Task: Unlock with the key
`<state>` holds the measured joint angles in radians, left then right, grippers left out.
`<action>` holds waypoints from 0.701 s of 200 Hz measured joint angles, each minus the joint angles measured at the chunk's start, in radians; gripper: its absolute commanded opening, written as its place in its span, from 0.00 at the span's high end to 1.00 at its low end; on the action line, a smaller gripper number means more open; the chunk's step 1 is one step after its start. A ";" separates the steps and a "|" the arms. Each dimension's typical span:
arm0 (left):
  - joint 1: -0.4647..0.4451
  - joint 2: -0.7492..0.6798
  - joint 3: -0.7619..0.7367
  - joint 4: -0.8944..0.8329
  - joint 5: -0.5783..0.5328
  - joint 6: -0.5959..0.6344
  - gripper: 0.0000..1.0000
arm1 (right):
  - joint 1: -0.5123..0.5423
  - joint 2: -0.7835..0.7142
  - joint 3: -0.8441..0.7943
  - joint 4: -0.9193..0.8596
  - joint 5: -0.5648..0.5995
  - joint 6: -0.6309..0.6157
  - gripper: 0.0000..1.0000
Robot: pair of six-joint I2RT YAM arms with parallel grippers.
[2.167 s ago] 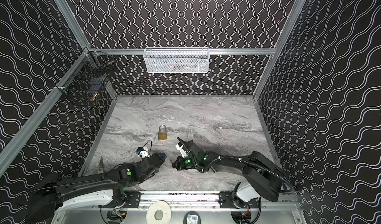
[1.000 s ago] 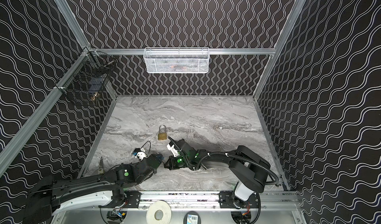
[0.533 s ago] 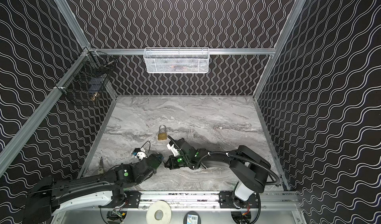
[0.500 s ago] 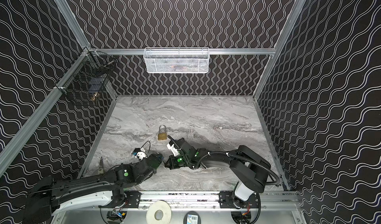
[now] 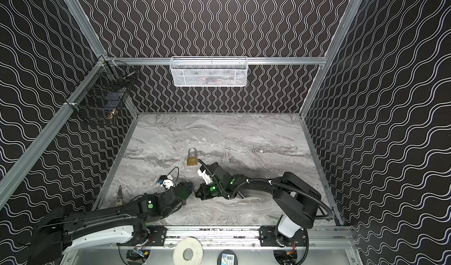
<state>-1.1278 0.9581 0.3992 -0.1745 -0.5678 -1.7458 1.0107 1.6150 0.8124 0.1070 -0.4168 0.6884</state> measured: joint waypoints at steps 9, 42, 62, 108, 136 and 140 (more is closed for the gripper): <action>0.000 0.002 0.000 0.002 0.000 0.000 0.81 | 0.000 0.001 0.004 -0.005 0.000 0.000 1.00; 0.000 0.018 0.000 0.016 0.000 0.000 0.81 | 0.000 0.004 0.020 -0.035 0.001 -0.002 1.00; 0.000 0.025 0.000 0.024 0.000 0.003 0.81 | -0.003 0.005 0.022 -0.041 0.000 -0.004 1.00; 0.000 0.027 0.003 0.020 0.000 0.007 0.81 | -0.003 0.006 0.031 -0.056 0.001 -0.010 1.00; 0.000 0.026 0.007 0.011 0.000 0.008 0.81 | -0.004 0.006 0.041 -0.075 0.005 -0.021 1.00; 0.000 0.026 0.007 0.010 0.002 0.008 0.81 | -0.005 0.006 0.042 -0.077 0.005 -0.024 1.00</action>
<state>-1.1278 0.9836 0.4061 -0.1650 -0.5663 -1.7382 1.0061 1.6211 0.8539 0.0299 -0.4122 0.6647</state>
